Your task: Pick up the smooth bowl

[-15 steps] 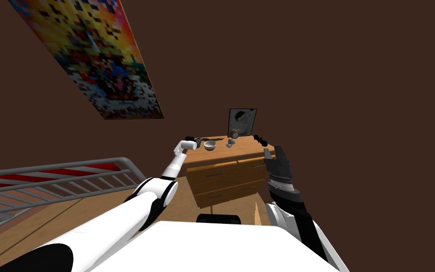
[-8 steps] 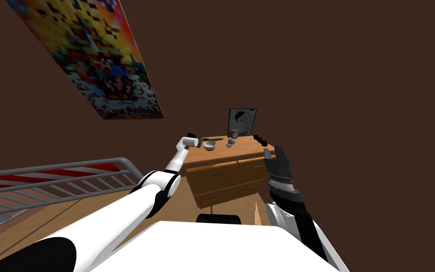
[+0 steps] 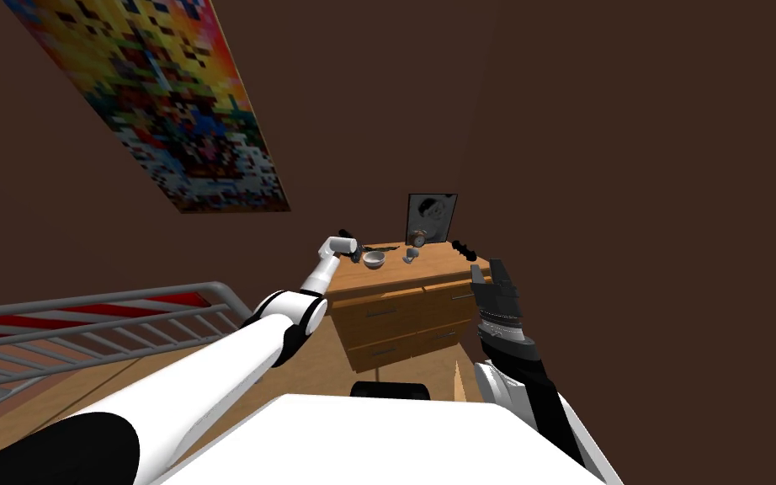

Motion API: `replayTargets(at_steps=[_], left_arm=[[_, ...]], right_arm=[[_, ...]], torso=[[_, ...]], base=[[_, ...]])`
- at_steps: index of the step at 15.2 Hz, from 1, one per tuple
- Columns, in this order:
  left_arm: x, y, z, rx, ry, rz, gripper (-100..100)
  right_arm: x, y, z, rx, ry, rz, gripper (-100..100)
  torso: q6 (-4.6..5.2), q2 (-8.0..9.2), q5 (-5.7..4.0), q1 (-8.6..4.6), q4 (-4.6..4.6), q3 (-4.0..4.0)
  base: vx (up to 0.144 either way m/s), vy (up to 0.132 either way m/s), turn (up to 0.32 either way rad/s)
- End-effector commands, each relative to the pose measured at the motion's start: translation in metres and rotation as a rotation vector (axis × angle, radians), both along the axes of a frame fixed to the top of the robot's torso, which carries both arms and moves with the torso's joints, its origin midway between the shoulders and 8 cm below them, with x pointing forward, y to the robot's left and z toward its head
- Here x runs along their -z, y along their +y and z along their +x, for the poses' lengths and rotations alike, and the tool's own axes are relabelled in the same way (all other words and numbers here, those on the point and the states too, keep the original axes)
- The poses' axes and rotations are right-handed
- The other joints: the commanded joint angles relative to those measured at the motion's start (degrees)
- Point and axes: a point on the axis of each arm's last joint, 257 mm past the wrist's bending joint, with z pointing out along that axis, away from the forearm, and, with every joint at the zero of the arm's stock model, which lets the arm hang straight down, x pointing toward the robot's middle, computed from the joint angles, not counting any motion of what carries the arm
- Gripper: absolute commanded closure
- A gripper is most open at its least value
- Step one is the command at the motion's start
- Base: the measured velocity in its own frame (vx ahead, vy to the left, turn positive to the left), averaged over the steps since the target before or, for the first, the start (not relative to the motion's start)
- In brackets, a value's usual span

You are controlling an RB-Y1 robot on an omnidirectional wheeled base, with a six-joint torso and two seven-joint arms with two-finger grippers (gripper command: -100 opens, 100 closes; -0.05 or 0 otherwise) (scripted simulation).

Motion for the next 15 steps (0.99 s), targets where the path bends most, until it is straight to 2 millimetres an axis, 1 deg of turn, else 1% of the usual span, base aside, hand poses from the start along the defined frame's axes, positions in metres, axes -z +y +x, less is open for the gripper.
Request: replayTargets(at_steps=[1,2,4,5,8,9,11,12,14,15], left_arm=[[0.004,-0.001,-0.004,0.0,0.03,0.003,-100],[0.0,-0.008,-0.005,0.009,0.068,0.001,-100],[0.004,-0.007,-0.01,0.008,0.096,0.005,-100],[0.0,-0.014,-0.011,0.016,0.128,0.002,-100],[0.004,-0.014,-0.017,0.015,0.162,0.007,-100],[0.0,-0.021,-0.02,0.024,0.201,0.006,-100],[0.004,-0.02,-0.025,0.023,0.226,0.009,-100],[-0.001,-0.027,-0.028,0.032,0.258,0.009,-100],[0.004,-0.026,-0.035,0.03,0.29,0.012,-100],[0.001,-0.032,-0.039,0.039,0.325,0.012,-100]], right_arm=[[0.0,0.0,0.0,0.0,0.0,0.0,0],[0.0,0.0,0.0,0.0,0.0,0.0,0],[0.0,0.0,0.0,0.0,0.0,0.0,0],[0.0,0.0,0.0,0.0,0.0,0.0,0],[0.0,0.0,0.0,0.0,0.0,0.0,0],[0.0,0.0,0.0,0.0,0.0,0.0,0],[0.0,0.0,0.0,0.0,0.0,0.0,0],[0.0,0.0,0.0,0.0,0.0,0.0,0],[0.0,0.0,0.0,0.0,0.0,0.0,0],[0.0,0.0,0.0,0.0,0.0,0.0,0]], torso=[[0.0,0.0,0.0,0.0,0.0,0.0],[-0.01,0.01,0.01,0.01,0.0,0.0],[0.0,0.0,0.0,0.0,0.0,0.0],[0.0,0.0,0.0,0.0,0.0,0.0],[-0.01,0.0,0.0,0.0,-0.01,0.0],[-0.01,0.01,0.01,0.01,-0.01,0.0],[0.0,0.0,0.0,0.0,0.0,0.0],[-0.01,0.0,0.01,0.01,-0.01,0.0],[0.0,-0.01,0.0,0.0,-0.01,-0.01],[-0.01,-0.01,0.01,0.01,-0.01,-0.01]], base=[[0.0,0.0,0.0],[0.005,0.002,-0.01],[0.008,0.003,-0.014],[0.009,0.003,-0.016],[0.009,0.003,-0.009],[0.008,0.002,-0.009],[0.01,0.003,-0.014],[0.012,0.004,-0.015],[0.014,0.005,-0.012],[0.016,0.002,-0.017]])
